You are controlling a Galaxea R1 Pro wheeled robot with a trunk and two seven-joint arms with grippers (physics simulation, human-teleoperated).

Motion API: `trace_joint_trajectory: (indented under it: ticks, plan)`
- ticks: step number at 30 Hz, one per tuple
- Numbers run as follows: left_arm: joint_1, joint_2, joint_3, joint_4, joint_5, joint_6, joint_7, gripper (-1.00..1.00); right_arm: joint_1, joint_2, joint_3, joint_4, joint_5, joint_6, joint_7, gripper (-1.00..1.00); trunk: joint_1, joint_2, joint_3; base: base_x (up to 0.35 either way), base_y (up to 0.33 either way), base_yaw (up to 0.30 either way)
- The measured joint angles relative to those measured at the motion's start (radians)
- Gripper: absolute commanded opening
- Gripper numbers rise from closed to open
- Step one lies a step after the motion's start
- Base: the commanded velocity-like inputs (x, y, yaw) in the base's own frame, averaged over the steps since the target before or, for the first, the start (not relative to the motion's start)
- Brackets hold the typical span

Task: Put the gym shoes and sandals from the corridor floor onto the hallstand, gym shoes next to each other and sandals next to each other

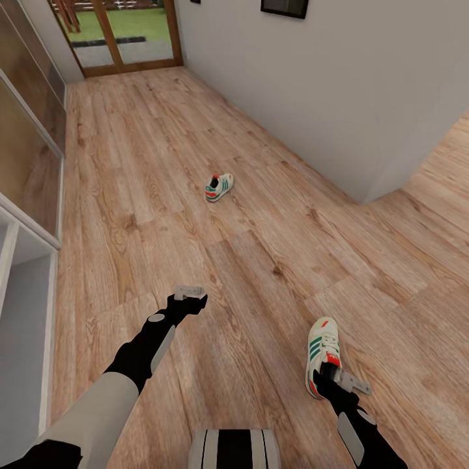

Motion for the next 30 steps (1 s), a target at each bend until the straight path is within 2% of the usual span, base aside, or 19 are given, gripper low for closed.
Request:
trace_joint_trajectory:
  ticks: [7, 14, 25, 30]
  plan:
    - [0.0, 0.0, 0.0, 0.0, 0.0, 0.0, 0.0, 1.0, 0.0, -0.001, 0.0, 0.0, 0.0, 0.0, 0.0, 1.0, 0.0, 0.0, -0.002, 0.0, 0.0, 0.0]
    - [0.0, 0.0, 0.0, 0.001, 0.0, 0.001, 0.0, 1.0, 0.0, -0.001, 0.0, 0.0, 0.001, 0.0, 0.0, 1.0, 0.003, -0.001, -0.029, 0.0, 0.0, 0.025]
    - [0.0, 0.0, 0.0, 0.002, 0.0, 0.001, 0.0, 1.0, 0.0, -0.001, 0.0, 0.0, 0.002, 0.0, 0.0, 1.0, 0.003, -0.001, -0.034, 0.0, 0.0, 0.025]
    - [0.0, 0.001, 0.0, 0.001, 0.0, 0.001, 0.0, 1.0, 0.0, -0.001, 0.0, 0.0, 0.002, 0.0, 0.0, 1.0, 0.003, -0.001, -0.034, 0.0, 0.0, 0.146]
